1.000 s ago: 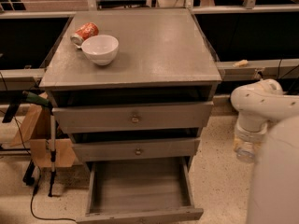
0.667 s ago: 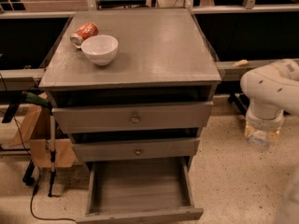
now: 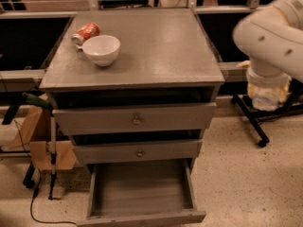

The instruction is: Pick blue plastic bottle from bottom drawer and place on counter

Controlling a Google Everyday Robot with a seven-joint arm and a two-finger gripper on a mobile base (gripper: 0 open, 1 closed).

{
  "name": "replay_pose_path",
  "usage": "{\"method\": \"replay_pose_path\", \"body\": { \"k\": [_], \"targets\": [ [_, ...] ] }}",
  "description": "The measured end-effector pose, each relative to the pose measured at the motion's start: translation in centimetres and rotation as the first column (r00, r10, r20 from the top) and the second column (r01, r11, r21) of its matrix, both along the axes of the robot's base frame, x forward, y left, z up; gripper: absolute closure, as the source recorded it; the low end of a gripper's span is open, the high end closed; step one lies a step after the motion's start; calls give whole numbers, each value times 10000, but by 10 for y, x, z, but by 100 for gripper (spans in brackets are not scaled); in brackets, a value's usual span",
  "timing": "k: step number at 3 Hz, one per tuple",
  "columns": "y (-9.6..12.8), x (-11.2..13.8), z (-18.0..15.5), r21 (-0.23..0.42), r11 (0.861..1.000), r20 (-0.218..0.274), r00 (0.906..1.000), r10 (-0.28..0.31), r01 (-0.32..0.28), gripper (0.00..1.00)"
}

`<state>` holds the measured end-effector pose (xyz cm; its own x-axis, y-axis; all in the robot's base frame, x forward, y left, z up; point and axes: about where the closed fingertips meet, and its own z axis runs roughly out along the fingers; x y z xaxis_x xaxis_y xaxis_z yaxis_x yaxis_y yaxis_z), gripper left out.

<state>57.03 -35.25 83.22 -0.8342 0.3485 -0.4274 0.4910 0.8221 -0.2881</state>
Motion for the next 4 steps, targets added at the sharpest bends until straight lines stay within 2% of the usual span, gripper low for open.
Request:
{"method": "replay_pose_path", "body": {
  "k": [1, 2, 3, 4],
  "targets": [
    [48, 39, 49, -130, 9955, 701, 9931, 940, -934, 100],
    [87, 64, 72, -21, 9786, 1055, 9731, 2046, -2056, 100],
    [121, 73, 84, 348, 9376, 1384, 9308, 3384, -3461, 100],
    [139, 92, 77, 1100, 8762, 1624, 8782, 4499, -4692, 100]
  ]
}}
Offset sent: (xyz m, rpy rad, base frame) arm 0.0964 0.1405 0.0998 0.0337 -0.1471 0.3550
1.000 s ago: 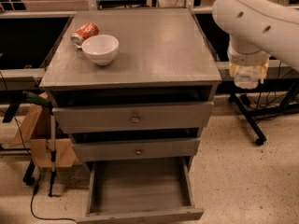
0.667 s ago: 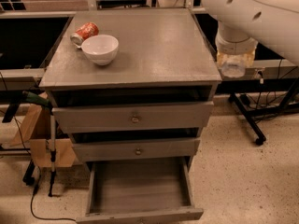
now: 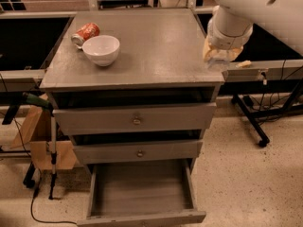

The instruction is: Pick blue plastic bottle from bottom drawer and place on counter

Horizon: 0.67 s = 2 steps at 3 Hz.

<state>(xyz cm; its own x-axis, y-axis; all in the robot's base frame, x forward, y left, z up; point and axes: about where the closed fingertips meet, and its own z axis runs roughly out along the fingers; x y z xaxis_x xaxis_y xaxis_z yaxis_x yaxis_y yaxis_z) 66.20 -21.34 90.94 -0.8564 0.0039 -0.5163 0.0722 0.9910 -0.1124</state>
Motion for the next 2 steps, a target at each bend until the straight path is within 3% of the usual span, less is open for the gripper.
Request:
{"method": "replay_pose_path", "body": {
  "k": [1, 2],
  "targets": [
    [16, 21, -18, 821, 9896, -419, 9917, 1215, -1178, 84],
    [32, 41, -35, 1390, 9679, -812, 9717, 2218, -2094, 63]
  ]
}}
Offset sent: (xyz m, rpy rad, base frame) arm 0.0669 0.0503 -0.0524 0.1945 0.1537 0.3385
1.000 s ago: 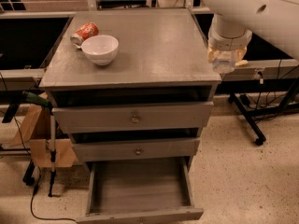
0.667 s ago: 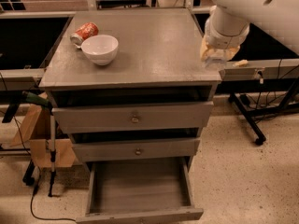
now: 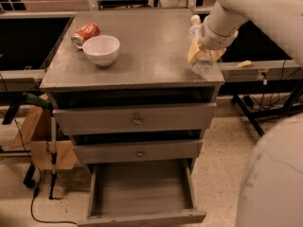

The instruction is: Pick blue plastic bottle from bottom drawer and place on counter

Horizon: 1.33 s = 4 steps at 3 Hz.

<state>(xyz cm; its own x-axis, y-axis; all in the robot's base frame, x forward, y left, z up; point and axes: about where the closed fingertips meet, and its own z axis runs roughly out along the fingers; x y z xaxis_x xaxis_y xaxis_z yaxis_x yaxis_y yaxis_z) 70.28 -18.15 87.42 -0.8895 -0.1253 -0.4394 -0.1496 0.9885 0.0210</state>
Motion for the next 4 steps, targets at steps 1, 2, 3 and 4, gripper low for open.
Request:
{"method": "replay_pose_path", "body": {
  "k": [1, 2, 3, 4],
  "targets": [
    [9, 12, -10, 335, 9979, -248, 9981, 565, -556, 40],
    [14, 16, -13, 487, 9954, -325, 9959, 839, -822, 16],
    [16, 16, -13, 531, 9941, -332, 9948, 966, -948, 0],
    [16, 16, -13, 531, 9941, -332, 9948, 966, -948, 0]
  ]
}}
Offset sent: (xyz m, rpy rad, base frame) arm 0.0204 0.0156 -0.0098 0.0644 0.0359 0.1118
